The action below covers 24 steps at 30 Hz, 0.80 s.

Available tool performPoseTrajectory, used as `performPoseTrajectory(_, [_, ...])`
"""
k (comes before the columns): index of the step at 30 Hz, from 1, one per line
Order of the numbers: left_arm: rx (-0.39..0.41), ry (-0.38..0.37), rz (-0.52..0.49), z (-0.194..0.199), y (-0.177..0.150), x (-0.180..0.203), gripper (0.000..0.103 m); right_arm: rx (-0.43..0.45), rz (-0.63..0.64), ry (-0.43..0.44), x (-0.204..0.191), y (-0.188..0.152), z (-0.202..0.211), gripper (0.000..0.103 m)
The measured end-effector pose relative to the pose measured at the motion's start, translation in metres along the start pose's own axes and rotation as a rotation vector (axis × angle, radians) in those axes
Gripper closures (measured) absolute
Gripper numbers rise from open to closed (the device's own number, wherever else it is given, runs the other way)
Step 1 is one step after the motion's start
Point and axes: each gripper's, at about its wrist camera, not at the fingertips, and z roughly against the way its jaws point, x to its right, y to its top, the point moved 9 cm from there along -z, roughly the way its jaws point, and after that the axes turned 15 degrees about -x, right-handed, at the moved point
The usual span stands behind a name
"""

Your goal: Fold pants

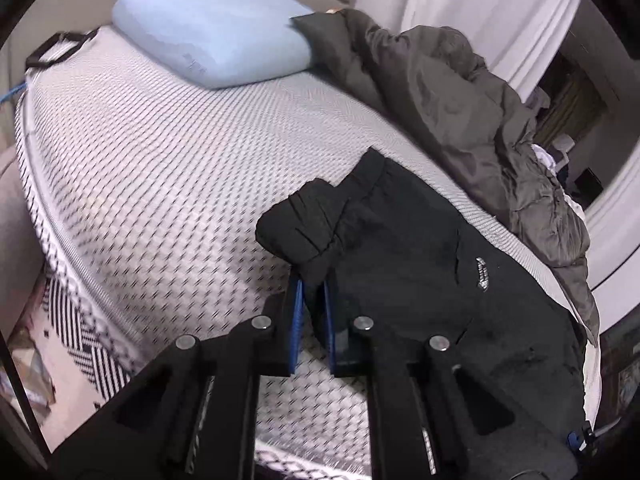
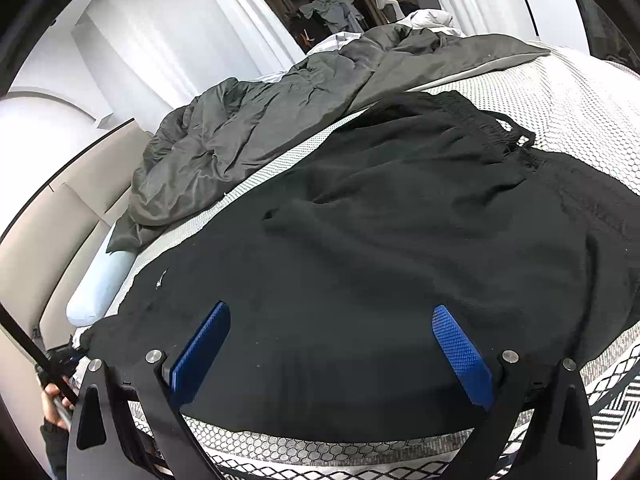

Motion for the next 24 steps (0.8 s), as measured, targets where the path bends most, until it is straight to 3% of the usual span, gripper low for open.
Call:
performPoseTrajectory(3, [-0.135, 0.02, 0.062, -0.022, -0.016, -0.031, 0.092, -0.006, -0.003, -0.002, 0.0, 0.0, -0.002, 0.0])
performPoseTrajectory(5, [-0.115, 0.003, 0.065, -0.018, -0.019, -0.032, 0.09, -0.005, 0.003, -0.005, -0.001, 0.0, -0.002, 0.0])
performPoseTrajectory(7, [-0.101, 0.066, 0.051, -0.006, -0.02, -0.029, 0.075, -0.005, 0.005, -0.01, -0.001, -0.001, -0.001, 0.0])
performPoseTrajectory(9, [-0.051, 0.096, 0.039, 0.014, -0.02, -0.02, 0.031, 0.005, -0.007, -0.019, 0.004, 0.001, 0.003, 0.0])
performPoseTrajectory(11, [0.018, 0.08, -0.001, 0.037, -0.022, -0.004, 0.014, 0.04, -0.038, -0.029, 0.015, 0.004, 0.018, 0.0])
performPoseTrajectory(13, [0.045, 0.067, -0.07, 0.055, -0.033, 0.016, 0.004, 0.073, -0.091, -0.045, 0.034, 0.005, 0.037, 0.0])
performPoseTrajectory(18, [0.024, -0.025, -0.213, 0.051, -0.064, 0.083, 0.001, 0.148, -0.202, -0.142, 0.096, -0.005, 0.081, 0.0])
performPoseTrajectory(21, [-0.012, -0.059, -0.268, 0.027, -0.083, 0.133, 0.001, 0.103, -0.298, -0.208, 0.129, -0.011, 0.077, 0.001])
performPoseTrajectory(24, [-0.069, -0.089, -0.333, -0.009, -0.105, 0.172, 0.001, 0.117, -0.306, -0.195, 0.136, -0.009, 0.076, 0.002])
